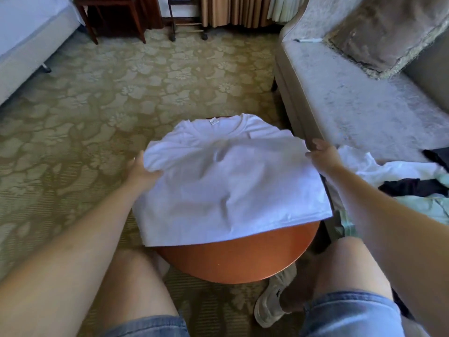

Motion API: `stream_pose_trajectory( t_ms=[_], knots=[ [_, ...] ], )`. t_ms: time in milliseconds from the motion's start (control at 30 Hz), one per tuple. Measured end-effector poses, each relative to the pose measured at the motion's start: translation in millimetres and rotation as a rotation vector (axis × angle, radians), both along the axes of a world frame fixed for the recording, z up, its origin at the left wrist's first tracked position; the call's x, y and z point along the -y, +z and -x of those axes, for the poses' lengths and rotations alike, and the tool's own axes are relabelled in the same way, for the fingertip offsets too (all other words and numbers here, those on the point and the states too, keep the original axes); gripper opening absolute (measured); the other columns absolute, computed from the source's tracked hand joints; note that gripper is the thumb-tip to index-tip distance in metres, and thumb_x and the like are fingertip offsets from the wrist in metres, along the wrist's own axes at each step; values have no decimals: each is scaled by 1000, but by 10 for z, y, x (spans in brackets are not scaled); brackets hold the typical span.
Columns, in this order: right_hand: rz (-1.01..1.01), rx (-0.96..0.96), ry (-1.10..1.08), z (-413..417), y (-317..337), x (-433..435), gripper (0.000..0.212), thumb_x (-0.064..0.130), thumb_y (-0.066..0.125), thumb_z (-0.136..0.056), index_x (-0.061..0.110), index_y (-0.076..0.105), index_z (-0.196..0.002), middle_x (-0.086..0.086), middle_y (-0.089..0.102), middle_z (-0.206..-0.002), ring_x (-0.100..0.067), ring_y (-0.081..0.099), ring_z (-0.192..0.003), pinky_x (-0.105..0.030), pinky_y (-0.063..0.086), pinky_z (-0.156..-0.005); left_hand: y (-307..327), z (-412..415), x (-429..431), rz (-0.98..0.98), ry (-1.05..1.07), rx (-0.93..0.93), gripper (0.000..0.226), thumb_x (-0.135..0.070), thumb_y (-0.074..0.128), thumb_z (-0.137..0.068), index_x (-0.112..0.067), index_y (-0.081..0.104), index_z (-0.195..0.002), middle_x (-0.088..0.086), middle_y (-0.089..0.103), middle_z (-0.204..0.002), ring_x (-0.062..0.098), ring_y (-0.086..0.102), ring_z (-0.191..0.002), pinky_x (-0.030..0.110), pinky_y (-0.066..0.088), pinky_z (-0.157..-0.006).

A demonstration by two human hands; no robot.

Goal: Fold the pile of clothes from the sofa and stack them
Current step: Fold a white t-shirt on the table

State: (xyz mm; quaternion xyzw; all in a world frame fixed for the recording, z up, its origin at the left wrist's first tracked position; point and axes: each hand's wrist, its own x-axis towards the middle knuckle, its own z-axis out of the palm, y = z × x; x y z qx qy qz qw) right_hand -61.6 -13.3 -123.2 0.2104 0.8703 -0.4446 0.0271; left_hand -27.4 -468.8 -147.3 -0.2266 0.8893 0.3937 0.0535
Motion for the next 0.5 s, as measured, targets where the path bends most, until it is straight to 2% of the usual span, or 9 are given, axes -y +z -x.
stream_pose_trajectory(
  t_ms=[100, 167, 233, 300, 367, 433, 500],
  knots=[
    [-10, 169, 0, -262, -354, -154, 93, 37, 71, -77, 12, 23, -152, -14, 44, -146, -33, 48, -128, -43, 44, -103, -229, -351, -28, -48, 21, 24, 99, -27, 79, -78, -19, 17, -154, 11, 28, -154, 29, 31, -140, 40, 32, -112],
    [-23, 223, 7, -420, -488, -221, 102, 54, 71, -72, 11, 24, -151, -14, 45, -144, -35, 48, -127, -45, 44, -103, -274, -530, -46, -130, 38, 10, 99, -26, 80, -79, -17, 16, -153, 7, 33, -152, 28, 34, -139, 41, 34, -109],
    [-50, 240, -5, -586, -510, -239, 105, 62, 68, -66, 10, 28, -148, -16, 50, -139, -36, 52, -123, -46, 45, -100, -266, -657, -18, -114, 66, 70, 111, -39, 80, -76, -17, 5, -155, 4, 28, -155, 28, 33, -140, 43, 34, -110],
    [-138, 257, 1, -703, -489, -271, 88, 50, 65, -81, 8, 28, -148, -17, 47, -141, -38, 48, -126, -43, 43, -100, -210, -766, 24, -49, 76, 160, 124, -56, 77, -72, -20, -8, -154, 3, 23, -159, 30, 30, -142, 45, 32, -112],
    [-222, 242, 14, -802, -454, -320, 76, 41, 61, -89, 8, 28, -149, -16, 44, -145, -37, 45, -129, -42, 39, -101, -146, -872, 60, 7, 65, 198, 124, -60, 74, -72, -22, -10, -154, 3, 23, -159, 32, 32, -141, 44, 34, -111],
    [-233, 193, 10, -883, -389, -339, 68, 31, 57, -91, 9, 30, -149, -17, 47, -143, -37, 46, -128, -42, 41, -101, -42, -968, 62, 19, 58, 183, 113, -43, 75, -80, -19, -7, -155, 5, 22, -160, 31, 31, -141, 40, 34, -110],
    [-208, 136, 10, -961, -281, -330, 61, 19, 54, -90, 11, 34, -147, -18, 52, -136, -37, 54, -117, -43, 47, -92, 81, -1052, 43, 1, 23, 187, 104, -22, 71, -84, -19, -4, -156, 5, 20, -160, 29, 30, -142, 37, 33, -106]
  ],
)
